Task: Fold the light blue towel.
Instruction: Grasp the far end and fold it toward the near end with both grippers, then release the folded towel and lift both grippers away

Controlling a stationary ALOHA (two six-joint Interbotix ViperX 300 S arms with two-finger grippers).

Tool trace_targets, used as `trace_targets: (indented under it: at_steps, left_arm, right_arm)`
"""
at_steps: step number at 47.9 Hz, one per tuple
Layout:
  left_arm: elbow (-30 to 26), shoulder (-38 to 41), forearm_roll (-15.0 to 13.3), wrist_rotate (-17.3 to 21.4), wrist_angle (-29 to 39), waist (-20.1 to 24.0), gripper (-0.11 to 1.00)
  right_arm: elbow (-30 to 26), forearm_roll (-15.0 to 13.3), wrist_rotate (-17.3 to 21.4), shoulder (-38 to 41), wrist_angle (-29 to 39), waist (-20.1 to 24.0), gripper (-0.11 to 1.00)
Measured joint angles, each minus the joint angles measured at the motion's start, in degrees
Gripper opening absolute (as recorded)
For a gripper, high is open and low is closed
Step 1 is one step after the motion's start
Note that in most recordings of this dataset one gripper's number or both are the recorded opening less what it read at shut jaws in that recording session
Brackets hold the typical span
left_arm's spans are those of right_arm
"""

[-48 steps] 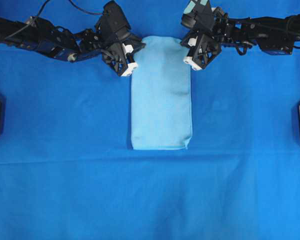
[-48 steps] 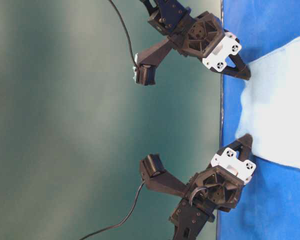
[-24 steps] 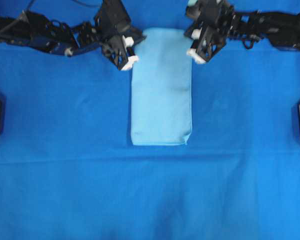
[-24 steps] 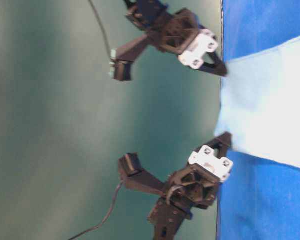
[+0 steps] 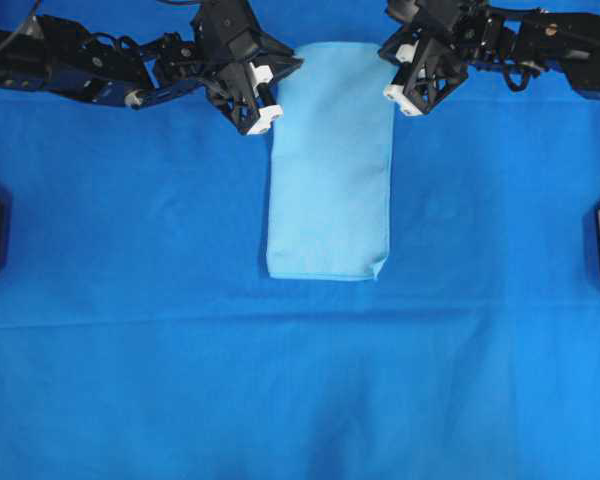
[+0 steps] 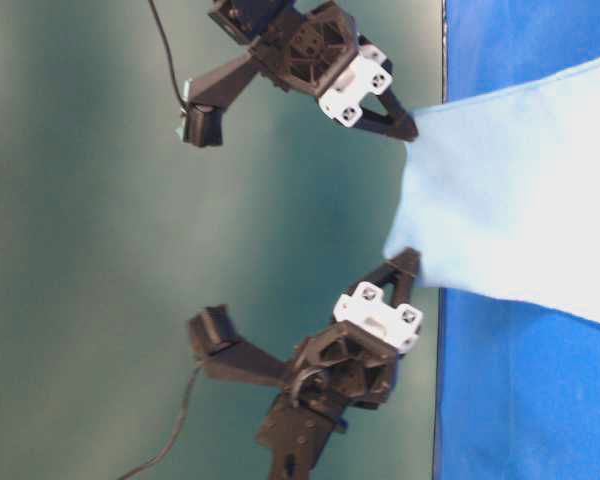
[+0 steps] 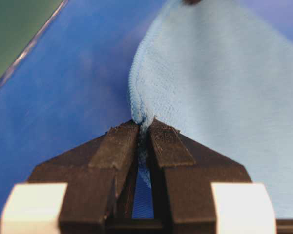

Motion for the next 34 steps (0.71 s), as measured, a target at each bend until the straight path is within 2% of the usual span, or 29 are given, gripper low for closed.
trace_targets:
  at_steps: [11, 24, 34]
  left_arm:
    - [4.04, -4.31, 0.00, 2.46, 0.35, -4.57, 0.04]
    - [9.58, -6.86, 0.00, 2.37, -0.35, -11.78, 0.04]
    - [11.16, -7.12, 0.00, 1.32, -0.26, -18.28, 0.04]
  right_arm:
    - [3.78, 0.53, 0.97, -5.89, 3.69, 5.80, 0.02]
    - [10.11, 1.14, 6.06, -12.39, 3.52, 14.94, 0.02]
    - [11.78, 1.14, 10.11, -13.18, 3.43, 21.01, 0.02]
